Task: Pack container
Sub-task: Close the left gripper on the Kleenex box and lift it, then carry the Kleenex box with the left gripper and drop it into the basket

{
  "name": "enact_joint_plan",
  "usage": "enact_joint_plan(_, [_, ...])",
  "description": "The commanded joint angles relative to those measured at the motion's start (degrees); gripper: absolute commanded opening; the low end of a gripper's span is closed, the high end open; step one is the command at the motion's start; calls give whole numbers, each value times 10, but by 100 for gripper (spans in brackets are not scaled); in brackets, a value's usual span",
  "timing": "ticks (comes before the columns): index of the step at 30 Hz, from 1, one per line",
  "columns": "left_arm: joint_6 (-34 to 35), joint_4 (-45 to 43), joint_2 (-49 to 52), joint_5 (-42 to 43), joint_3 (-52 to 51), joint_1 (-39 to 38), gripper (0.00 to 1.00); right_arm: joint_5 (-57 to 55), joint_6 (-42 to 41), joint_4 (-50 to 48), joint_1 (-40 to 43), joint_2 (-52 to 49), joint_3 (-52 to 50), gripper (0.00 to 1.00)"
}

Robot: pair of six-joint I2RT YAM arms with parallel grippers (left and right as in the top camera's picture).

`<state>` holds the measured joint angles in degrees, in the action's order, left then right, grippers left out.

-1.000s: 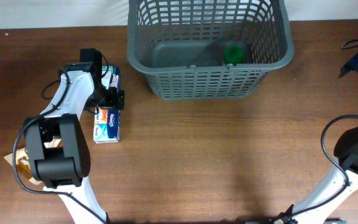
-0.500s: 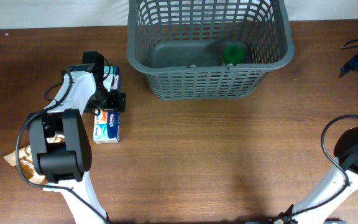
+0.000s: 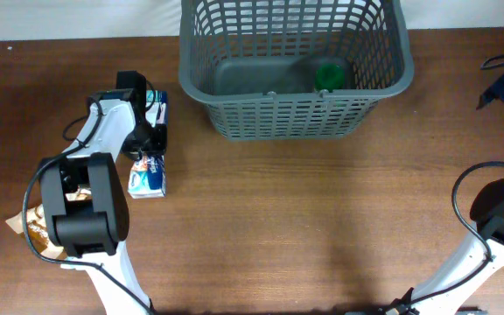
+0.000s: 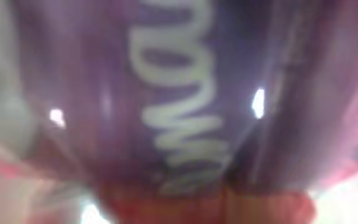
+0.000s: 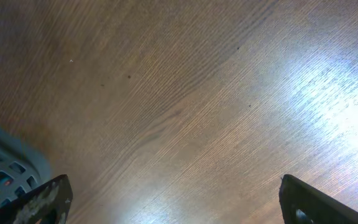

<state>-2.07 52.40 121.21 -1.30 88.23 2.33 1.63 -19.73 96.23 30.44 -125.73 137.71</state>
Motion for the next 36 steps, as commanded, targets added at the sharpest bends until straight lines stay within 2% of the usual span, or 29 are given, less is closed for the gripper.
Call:
enact_joint_plan(1, [5, 6, 9, -4, 8, 2, 2, 5, -6, 0, 0, 7, -3, 99])
enact_joint_plan(4, [45, 42, 9, -45, 50, 7, 2, 5, -6, 0, 0, 7, -3, 99])
enact_joint_plan(9, [85, 138, 1, -92, 215, 28, 2, 5, -6, 0, 0, 7, -3, 99])
enact_joint_plan(15, [148, 238, -19, -84, 500, 45, 2, 5, -6, 0, 0, 7, -3, 99])
enact_joint_plan(19, [149, 243, -35, -12, 655, 22, 2, 5, -6, 0, 0, 7, -3, 99])
enact_joint_plan(22, [148, 239, -41, 3, 741, -28, 2, 5, -6, 0, 0, 7, -3, 99])
enact_joint_plan(25, [137, 233, -41, 1, 780, -93, 2, 5, -6, 0, 0, 7, -3, 99])
enact_joint_plan(29, [74, 209, -39, 0, 783, -193, 2, 5, -6, 0, 0, 7, -3, 99])
enact_joint_plan(36, [15, 148, -38, -59, 761, -291, 2, 5, -6, 0, 0, 7, -3, 99])
